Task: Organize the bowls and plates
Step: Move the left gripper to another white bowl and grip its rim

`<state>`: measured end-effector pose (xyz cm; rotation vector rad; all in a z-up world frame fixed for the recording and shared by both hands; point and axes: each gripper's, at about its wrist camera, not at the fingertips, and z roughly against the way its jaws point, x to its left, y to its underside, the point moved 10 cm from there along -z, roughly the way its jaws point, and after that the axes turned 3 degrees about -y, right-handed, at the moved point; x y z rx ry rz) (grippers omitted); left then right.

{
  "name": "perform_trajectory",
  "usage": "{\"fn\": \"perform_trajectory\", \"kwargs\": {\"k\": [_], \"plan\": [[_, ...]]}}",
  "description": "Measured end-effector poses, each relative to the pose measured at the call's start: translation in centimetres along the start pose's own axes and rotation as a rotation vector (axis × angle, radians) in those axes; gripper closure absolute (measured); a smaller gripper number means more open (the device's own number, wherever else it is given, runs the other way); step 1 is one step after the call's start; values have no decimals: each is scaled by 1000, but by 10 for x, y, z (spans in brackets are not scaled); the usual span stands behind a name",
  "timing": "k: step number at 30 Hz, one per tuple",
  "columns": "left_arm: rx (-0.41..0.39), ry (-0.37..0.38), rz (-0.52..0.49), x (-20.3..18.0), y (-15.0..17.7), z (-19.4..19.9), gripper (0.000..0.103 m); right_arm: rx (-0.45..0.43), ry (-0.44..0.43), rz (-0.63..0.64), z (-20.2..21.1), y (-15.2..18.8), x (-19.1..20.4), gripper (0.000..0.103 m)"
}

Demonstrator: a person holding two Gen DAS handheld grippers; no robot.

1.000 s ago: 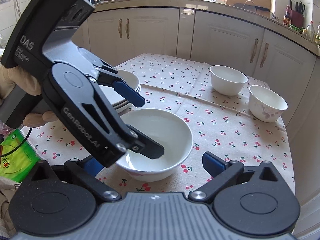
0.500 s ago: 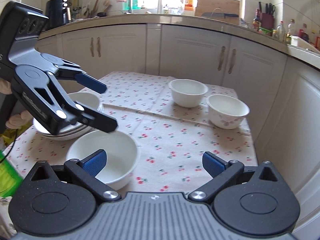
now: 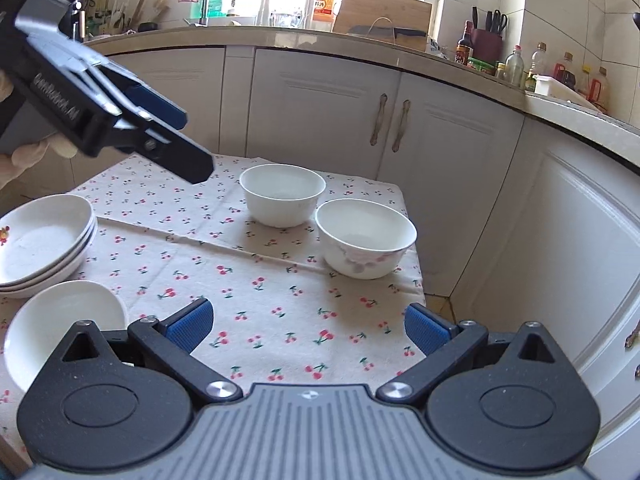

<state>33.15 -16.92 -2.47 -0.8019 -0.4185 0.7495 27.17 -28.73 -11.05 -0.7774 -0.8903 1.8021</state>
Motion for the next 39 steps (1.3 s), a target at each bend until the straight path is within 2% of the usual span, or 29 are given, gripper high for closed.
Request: {"fn": "perform_trajectory", "kwargs": {"k": [7, 16, 30, 36, 39], "plan": [[41, 21, -10, 9, -22, -48, 1, 12, 4, 40, -28, -7, -28, 0], [109, 78, -47, -1, -35, -102, 1, 31, -31, 39, -70, -8, -57, 0], [187, 109, -84, -2, -42, -170, 1, 17, -96, 75, -115, -13, -65, 1], [220, 122, -80, -1, -37, -185, 1, 16, -110, 76, -127, -15, -64, 6], [244, 131, -80, -2, -33, -190, 5, 9, -111, 79, -130, -17, -63, 7]]}}
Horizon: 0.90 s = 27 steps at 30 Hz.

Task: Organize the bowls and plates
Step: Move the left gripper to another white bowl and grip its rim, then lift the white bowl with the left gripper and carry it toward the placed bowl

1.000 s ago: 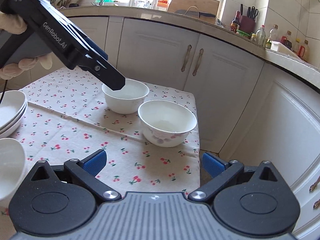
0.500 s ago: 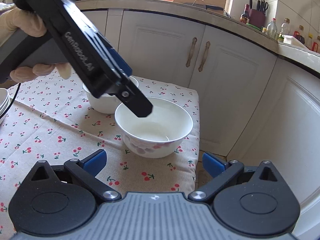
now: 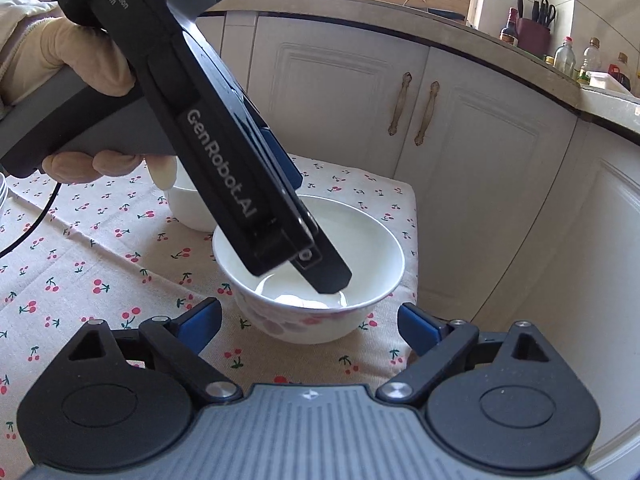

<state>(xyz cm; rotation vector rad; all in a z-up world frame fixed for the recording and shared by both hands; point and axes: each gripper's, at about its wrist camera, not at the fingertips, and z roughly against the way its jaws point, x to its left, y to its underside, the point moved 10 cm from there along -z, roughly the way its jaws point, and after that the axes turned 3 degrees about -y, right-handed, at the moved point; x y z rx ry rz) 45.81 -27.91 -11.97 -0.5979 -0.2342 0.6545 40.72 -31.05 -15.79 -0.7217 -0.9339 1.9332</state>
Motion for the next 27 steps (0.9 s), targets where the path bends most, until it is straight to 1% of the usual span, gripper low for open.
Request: {"fn": "perform_trajectory", "kwargs": {"k": [1, 3, 5, 8, 27], "plan": [[2, -2, -1, 0, 0, -1, 8, 0, -1, -1, -1, 0, 0, 7], [9, 9, -2, 0, 1, -3, 12, 2, -2, -5, -2, 0, 0, 12], [10, 13, -2, -1, 2, -3, 14, -1, -1, -8, -2, 0, -1, 15], [16, 21, -7, -2, 4, -4, 19, -2, -1, -11, -2, 0, -1, 17], [26, 32, -2, -2, 4, -11, 20, 9, 8, -7, -2, -4, 1, 17]]}}
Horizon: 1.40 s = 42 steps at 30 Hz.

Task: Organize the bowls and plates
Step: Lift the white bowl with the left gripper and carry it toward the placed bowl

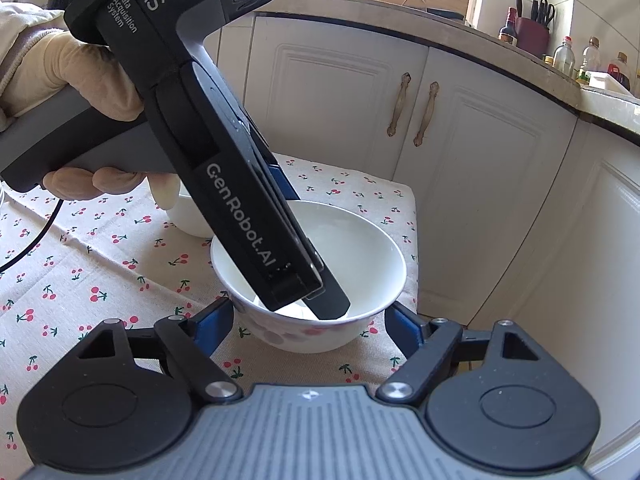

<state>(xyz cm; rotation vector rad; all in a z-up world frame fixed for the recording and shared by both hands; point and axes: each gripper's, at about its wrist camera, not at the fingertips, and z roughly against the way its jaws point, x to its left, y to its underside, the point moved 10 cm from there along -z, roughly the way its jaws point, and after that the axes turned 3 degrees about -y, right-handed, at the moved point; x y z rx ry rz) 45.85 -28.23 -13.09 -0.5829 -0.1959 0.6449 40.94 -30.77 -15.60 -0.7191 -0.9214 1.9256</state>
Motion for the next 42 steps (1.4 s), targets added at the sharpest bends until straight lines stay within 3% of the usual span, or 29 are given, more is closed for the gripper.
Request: {"fn": "perform_trajectory", "kwargs": {"k": [5, 32, 42], "plan": [[2, 0, -2, 0, 0, 1, 19, -21, -1, -5, 7, -4, 0, 12], [-5, 9, 6, -2, 1, 4, 20, 8, -33, -45, 5, -6, -3, 14], [-32, 12, 9, -18, 7, 36, 20, 8, -12, -8, 32, -14, 13, 14]]}}
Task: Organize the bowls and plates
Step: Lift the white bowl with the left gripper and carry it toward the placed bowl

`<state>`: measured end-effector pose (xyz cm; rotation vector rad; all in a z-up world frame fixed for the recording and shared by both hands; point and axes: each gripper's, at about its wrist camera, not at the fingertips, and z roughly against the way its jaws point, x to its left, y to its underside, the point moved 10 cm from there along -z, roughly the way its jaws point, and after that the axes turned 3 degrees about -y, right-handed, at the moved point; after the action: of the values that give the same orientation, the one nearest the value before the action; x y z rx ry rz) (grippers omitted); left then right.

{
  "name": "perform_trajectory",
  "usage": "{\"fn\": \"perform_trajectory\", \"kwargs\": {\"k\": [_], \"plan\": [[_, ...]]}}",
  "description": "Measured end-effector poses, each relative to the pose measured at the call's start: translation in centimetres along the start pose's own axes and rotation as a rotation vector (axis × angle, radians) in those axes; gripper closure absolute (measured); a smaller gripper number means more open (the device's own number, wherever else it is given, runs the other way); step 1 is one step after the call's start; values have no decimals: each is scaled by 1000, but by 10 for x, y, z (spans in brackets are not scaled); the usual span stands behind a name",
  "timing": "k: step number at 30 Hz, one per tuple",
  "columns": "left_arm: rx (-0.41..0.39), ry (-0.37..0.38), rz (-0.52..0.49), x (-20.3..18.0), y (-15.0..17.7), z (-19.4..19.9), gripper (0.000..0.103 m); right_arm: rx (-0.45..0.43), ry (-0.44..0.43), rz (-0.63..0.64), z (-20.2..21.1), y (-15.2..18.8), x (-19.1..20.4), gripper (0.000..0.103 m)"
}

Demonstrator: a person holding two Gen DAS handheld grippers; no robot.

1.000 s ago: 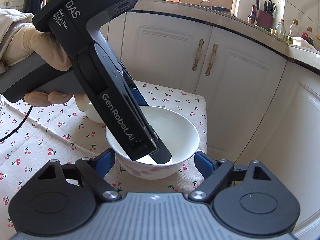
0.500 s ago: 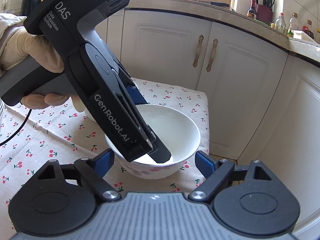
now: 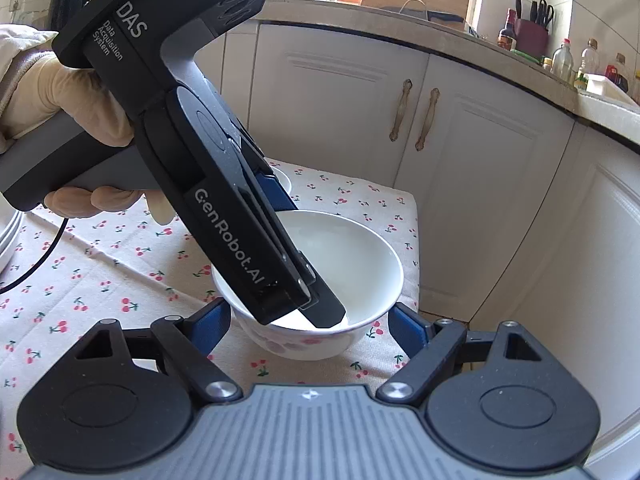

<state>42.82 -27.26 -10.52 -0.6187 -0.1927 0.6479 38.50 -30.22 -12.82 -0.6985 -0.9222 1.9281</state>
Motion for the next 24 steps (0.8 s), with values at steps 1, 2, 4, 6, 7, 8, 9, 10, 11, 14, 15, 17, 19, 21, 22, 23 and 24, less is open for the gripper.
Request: {"fn": "perform_trajectory", "kwargs": {"k": [1, 2, 4, 6, 7, 8, 9, 10, 11, 14, 15, 17, 19, 21, 22, 23, 24], "plan": [[-5, 0, 2, -3, 1, 5, 20, 0, 1, 2, 5, -1, 3, 14], [-12, 2, 7, -6, 2, 12, 20, 3, 1, 2, 10, -2, 7, 14], [-26, -7, 12, -11, 5, 25, 26, 9, 1, -2, 19, -3, 14, 14], [-36, -13, 15, -16, 9, 38, 29, 11, -2, -8, 30, -3, 20, 14], [-38, -14, 18, -19, 12, 43, 29, 11, -5, -10, 34, -4, 24, 14], [-42, -16, 22, -22, 15, 50, 29, 5, -7, -9, 40, -5, 29, 14], [-47, -19, 22, -24, 17, 55, 29, -2, -8, -8, 46, -6, 34, 14], [-52, -22, 22, -27, 20, 61, 29, -7, -7, -5, 51, -6, 39, 14], [-57, -25, 26, -30, 24, 67, 29, -11, -7, -3, 56, -7, 43, 14], [-71, -30, 38, -37, 33, 84, 29, -22, -9, 5, 71, -8, 57, 14], [-75, -33, 44, -39, 37, 90, 29, -24, -12, 6, 76, -8, 62, 14], [-83, -39, 53, -41, 43, 100, 29, -28, -17, 9, 84, -8, 71, 14], [-93, -47, 62, -44, 52, 111, 29, -32, -22, 14, 92, -7, 81, 14], [-94, -56, 74, -47, 61, 120, 29, -33, -30, 18, 100, -8, 94, 14], [-96, -59, 79, -48, 65, 125, 29, -32, -34, 20, 103, -7, 99, 14], [-97, -64, 85, -49, 70, 130, 29, -33, -39, 23, 106, -7, 105, 14], [-98, -69, 90, -50, 75, 135, 29, -35, -46, 25, 110, -6, 110, 14]]}}
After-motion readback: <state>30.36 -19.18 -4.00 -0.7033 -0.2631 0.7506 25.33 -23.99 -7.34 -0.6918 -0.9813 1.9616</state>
